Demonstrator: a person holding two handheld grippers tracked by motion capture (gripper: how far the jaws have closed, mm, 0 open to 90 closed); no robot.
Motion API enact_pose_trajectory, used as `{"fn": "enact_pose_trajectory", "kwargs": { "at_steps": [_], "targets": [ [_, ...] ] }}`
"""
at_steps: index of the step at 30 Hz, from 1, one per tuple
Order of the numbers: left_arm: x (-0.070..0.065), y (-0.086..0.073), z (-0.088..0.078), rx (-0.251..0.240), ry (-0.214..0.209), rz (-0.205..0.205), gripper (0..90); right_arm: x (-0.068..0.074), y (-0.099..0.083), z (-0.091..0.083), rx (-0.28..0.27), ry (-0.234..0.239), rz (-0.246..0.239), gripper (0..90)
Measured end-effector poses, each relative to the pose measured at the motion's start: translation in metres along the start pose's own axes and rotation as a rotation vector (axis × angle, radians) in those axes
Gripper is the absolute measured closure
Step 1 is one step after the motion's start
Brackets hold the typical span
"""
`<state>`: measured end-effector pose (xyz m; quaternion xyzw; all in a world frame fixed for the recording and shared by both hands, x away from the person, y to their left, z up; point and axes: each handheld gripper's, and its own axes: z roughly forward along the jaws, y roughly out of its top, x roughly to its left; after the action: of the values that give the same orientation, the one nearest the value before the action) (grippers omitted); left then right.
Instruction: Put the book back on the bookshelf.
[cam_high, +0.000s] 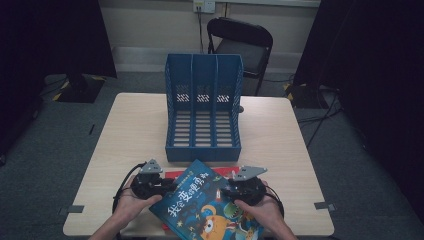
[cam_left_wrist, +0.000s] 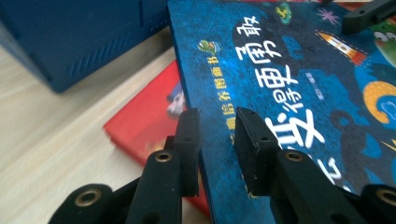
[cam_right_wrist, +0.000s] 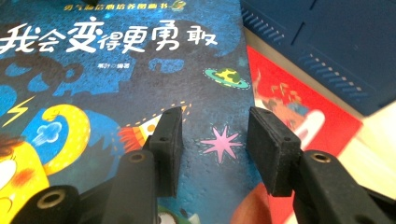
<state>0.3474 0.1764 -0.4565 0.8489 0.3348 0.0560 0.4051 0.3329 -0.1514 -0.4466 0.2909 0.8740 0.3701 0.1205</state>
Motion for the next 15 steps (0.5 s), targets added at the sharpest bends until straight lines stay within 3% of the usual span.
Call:
{"fn": "enact_pose_trajectory", "kwargs": {
  "at_steps": [4,9,10,11,12,15],
  "targets": [
    [-0.001,0.006,0.009,-0.020,-0.002,-0.004,72.8,0.002,-0.005,-0.005,0.000,-0.013,0.004,56.4],
    [-0.004,0.016,0.019,-0.013,0.004,0.028,75.1,0.006,-0.011,-0.013,0.008,-0.026,0.011,56.2],
    [-0.006,0.022,0.022,-0.002,0.023,0.055,75.8,0.006,-0.010,-0.015,0.021,-0.022,0.013,55.1],
    [-0.006,0.022,0.022,-0.002,0.023,0.055,76.1,0.006,-0.010,-0.015,0.021,-0.022,0.013,55.1],
    [-0.005,0.023,0.025,-0.006,0.022,0.045,76.2,0.005,-0.007,-0.014,0.031,0.003,0.014,48.7],
    [-0.002,0.022,0.025,-0.019,0.004,0.027,76.2,0.002,-0.004,-0.011,0.025,0.027,0.035,44.7]
  ]
}}
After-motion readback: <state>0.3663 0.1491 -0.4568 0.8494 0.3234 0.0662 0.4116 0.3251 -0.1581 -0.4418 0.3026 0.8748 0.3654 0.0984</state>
